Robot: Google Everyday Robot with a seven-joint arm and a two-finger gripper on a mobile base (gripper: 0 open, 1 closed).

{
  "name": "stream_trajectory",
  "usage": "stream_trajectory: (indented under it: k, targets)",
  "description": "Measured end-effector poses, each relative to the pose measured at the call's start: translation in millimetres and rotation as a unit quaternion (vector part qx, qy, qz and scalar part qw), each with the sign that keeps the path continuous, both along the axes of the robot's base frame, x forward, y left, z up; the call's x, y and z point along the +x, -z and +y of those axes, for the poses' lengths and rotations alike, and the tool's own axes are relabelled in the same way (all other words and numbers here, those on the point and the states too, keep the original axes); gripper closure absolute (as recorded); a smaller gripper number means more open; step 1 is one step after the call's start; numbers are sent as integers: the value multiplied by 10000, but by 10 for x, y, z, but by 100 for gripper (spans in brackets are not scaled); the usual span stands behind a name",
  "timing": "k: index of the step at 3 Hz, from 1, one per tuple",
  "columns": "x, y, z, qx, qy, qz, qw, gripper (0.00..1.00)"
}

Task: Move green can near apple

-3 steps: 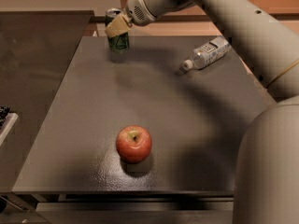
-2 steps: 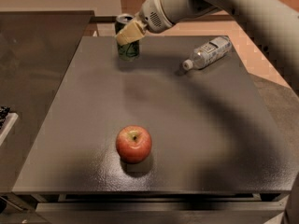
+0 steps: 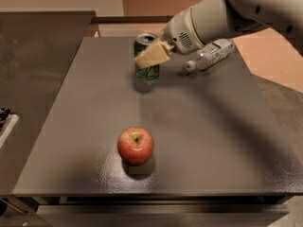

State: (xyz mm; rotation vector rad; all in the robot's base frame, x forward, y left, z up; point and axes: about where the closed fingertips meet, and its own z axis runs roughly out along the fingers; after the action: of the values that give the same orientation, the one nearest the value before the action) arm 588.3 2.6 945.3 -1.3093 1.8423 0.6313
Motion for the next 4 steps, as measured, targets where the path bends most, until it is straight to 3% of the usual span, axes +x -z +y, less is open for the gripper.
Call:
stream_trajectory:
  k: [3, 4]
  targets:
    - [-798, 269, -291, -198, -199, 357, 9990, 100]
    - [-943, 351, -309, -259, -269, 428, 9984, 84]
